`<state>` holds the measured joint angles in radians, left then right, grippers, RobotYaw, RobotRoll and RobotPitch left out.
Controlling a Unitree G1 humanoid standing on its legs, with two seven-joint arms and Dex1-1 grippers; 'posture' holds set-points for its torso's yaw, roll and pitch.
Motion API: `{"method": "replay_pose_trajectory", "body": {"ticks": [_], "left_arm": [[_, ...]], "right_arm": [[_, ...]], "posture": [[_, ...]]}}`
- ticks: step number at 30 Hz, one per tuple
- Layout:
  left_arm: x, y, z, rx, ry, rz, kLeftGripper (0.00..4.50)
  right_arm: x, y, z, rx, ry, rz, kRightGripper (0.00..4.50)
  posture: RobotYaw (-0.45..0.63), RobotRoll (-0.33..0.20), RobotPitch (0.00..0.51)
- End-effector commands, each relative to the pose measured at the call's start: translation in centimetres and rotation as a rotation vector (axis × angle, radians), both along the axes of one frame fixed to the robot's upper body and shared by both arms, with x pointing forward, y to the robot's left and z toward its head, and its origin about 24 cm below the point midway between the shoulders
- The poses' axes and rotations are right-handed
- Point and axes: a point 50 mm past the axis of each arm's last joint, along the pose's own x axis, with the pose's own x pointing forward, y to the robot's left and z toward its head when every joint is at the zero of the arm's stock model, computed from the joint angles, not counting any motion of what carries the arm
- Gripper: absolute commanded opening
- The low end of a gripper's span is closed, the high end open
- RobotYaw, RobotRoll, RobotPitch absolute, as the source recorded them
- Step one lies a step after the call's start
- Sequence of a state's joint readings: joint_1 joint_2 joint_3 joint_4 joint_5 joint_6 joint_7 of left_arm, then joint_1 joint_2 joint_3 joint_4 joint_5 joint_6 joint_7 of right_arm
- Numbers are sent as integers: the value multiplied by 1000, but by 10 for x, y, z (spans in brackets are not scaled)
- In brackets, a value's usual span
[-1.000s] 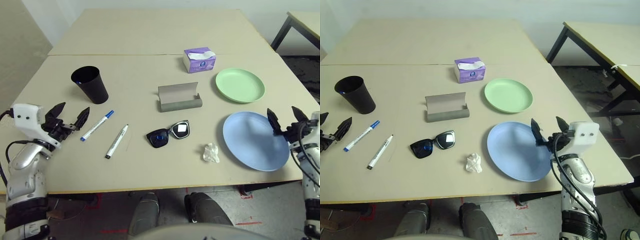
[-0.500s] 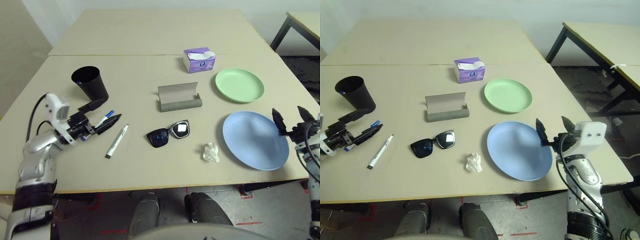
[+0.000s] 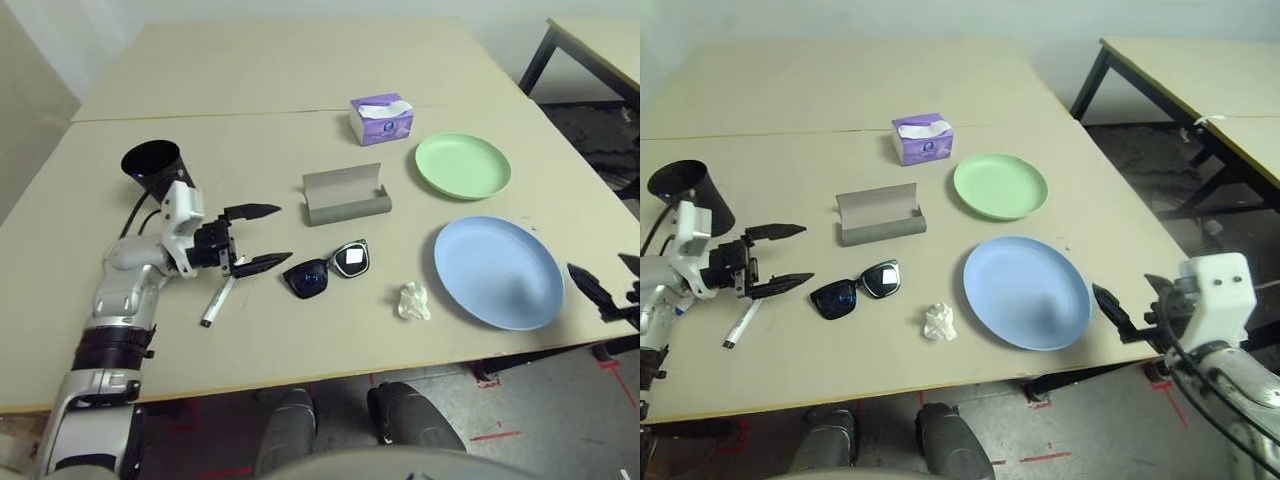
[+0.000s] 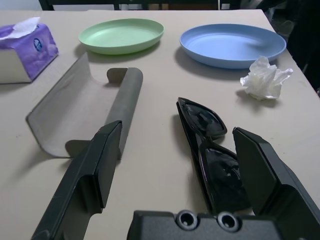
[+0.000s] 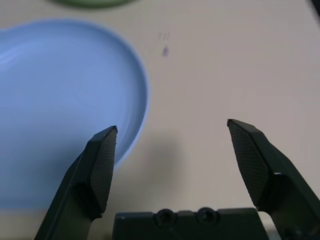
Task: Organize and tidy the items on the table.
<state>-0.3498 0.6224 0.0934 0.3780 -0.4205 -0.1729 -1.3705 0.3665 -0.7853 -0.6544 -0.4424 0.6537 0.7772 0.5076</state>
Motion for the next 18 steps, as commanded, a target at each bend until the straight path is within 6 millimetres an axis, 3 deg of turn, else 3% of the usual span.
{"method": "replay_pose_trajectory", "body": {"ticks": [1, 12, 18], "left_arm": [[1, -2, -5, 11, -4, -4, 4481], [-10, 0, -16, -5, 1, 23, 4481], [-16, -3, -21, 1, 4, 16, 4481]], "right_arm": [[-5, 10, 2, 82, 120, 62, 4500], [-2, 35, 3, 384, 314, 167, 4500], [1, 30, 2, 440, 383, 92, 4500]], "posture": [[-238, 0, 103], [-198, 0, 112], [-193, 0, 117]]}}
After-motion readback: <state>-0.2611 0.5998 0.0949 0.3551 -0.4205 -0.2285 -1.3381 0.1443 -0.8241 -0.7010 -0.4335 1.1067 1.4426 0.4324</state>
